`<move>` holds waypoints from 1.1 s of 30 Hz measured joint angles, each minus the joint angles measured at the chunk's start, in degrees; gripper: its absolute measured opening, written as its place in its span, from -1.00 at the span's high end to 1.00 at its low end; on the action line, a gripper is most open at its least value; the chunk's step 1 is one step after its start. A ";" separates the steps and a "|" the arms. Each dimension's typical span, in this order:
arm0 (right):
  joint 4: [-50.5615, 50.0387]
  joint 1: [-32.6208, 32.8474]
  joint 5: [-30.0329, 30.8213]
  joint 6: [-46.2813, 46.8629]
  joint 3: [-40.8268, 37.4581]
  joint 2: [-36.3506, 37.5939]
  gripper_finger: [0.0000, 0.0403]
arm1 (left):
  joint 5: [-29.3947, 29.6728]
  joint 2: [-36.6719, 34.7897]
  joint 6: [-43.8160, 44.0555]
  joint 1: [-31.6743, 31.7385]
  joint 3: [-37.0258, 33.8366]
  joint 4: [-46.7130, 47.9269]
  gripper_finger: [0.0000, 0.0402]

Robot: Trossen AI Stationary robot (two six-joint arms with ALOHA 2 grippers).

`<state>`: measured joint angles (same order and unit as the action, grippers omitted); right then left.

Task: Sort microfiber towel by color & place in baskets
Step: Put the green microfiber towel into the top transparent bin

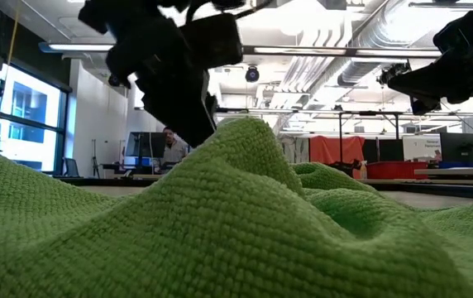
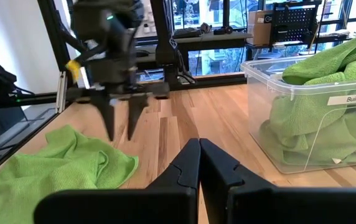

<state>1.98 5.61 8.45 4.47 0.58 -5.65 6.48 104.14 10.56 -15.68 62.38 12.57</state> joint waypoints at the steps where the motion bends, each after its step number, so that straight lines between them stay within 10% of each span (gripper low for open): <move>1: 0.00 0.00 0.00 0.00 0.00 0.00 1.00 | -0.17 1.28 -0.88 -0.61 1.65 1.52 0.34; 20: -0.02 0.00 -0.02 -0.01 0.02 0.00 1.00 | 0.05 14.03 -3.67 -2.33 9.72 4.31 0.55; 24: -0.02 0.00 -0.02 -0.02 0.02 0.00 1.00 | 0.23 12.03 -5.66 -1.64 9.42 5.25 0.92; 33: -0.02 0.00 -0.02 -0.01 0.02 -0.02 1.00 | 0.87 -3.34 -7.04 1.21 9.35 11.39 0.99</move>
<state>1.96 5.61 8.43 4.45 0.60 -5.67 7.36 100.80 3.52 -14.48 71.72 23.97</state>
